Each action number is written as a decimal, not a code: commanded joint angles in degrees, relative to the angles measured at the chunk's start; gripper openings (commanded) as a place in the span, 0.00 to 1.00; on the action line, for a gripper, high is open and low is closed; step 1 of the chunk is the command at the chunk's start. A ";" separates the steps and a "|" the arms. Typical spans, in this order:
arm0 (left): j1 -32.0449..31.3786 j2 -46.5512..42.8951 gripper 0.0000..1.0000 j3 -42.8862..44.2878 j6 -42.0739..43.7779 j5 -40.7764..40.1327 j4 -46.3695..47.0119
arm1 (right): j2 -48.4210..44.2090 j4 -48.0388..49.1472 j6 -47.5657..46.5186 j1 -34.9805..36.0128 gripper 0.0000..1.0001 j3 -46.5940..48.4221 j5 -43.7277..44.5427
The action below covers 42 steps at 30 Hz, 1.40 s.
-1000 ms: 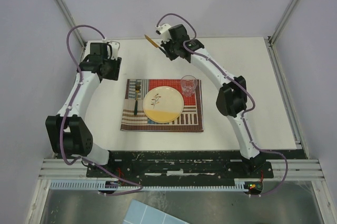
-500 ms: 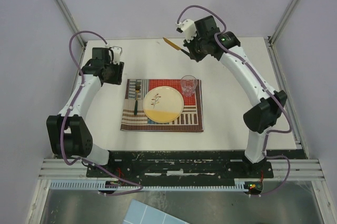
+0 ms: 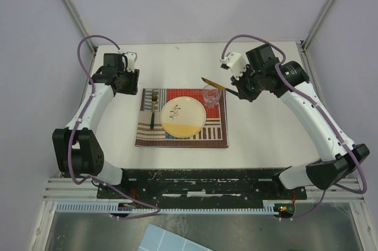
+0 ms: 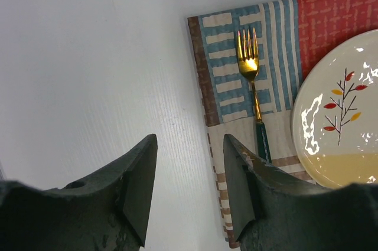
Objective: Set the dinner table for one person
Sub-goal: Place the knife on the napkin.
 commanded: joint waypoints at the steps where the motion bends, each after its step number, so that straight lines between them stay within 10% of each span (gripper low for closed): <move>1: -0.23 0.03 0.55 2.25 -2.16 1.11 1.34 | -5.61 -2.26 0.01 -0.26 0.02 -4.97 -2.93; 19: -0.60 -0.41 0.54 1.61 -1.82 0.32 1.27 | -10.72 -16.09 -3.27 -0.20 0.02 -12.41 -8.63; 42: -0.59 -4.48 0.54 0.17 -1.20 -2.14 0.63 | 2.15 -10.35 4.86 -0.31 0.02 -15.68 -1.92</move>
